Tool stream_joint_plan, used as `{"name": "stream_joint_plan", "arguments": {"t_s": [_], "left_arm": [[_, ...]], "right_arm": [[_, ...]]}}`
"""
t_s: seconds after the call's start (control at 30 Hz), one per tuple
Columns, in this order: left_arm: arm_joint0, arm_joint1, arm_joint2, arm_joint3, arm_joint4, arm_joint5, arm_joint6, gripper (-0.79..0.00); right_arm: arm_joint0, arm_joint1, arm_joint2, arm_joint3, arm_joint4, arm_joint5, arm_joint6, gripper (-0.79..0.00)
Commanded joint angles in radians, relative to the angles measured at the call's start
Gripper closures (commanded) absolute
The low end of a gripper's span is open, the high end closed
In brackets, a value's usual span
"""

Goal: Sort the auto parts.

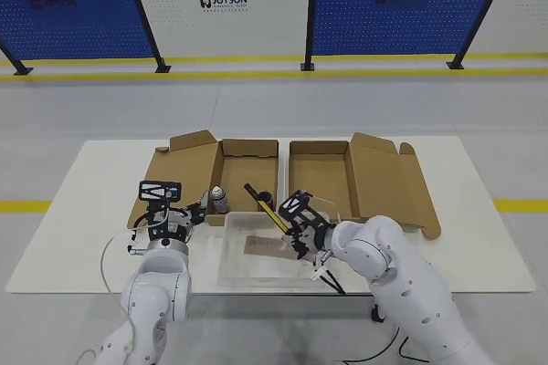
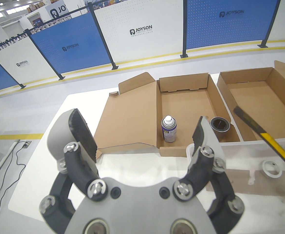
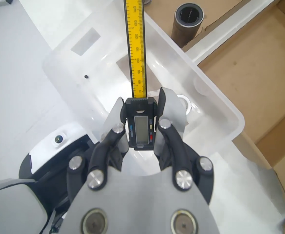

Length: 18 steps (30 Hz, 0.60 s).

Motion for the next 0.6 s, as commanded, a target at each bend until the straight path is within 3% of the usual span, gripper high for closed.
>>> {"name": "stream_joint_plan", "arguments": {"t_s": [0.0,0.27,0.43,0.57], "left_arm": [[0.0,0.0,0.0,0.0,0.0,0.0,0.0,-0.785],[0.0,0.0,0.0,0.0,0.0,0.0,0.0,-0.785],[0.0,0.0,0.0,0.0,0.0,0.0,0.0,-0.785],[0.0,0.0,0.0,0.0,0.0,0.0,0.0,-0.785]], "right_arm": [[-0.025,0.004,0.027,-0.015,0.033,0.001,-0.04,0.0],[-0.114,0.01,0.117,0.003,0.234,-0.056,-0.282,0.0],[-0.154,0.003,0.142,0.071,0.504,-0.172,-0.41,0.0],[-0.156,-0.001,0.144,0.127,0.629,-0.24,-0.468,0.0]]}}
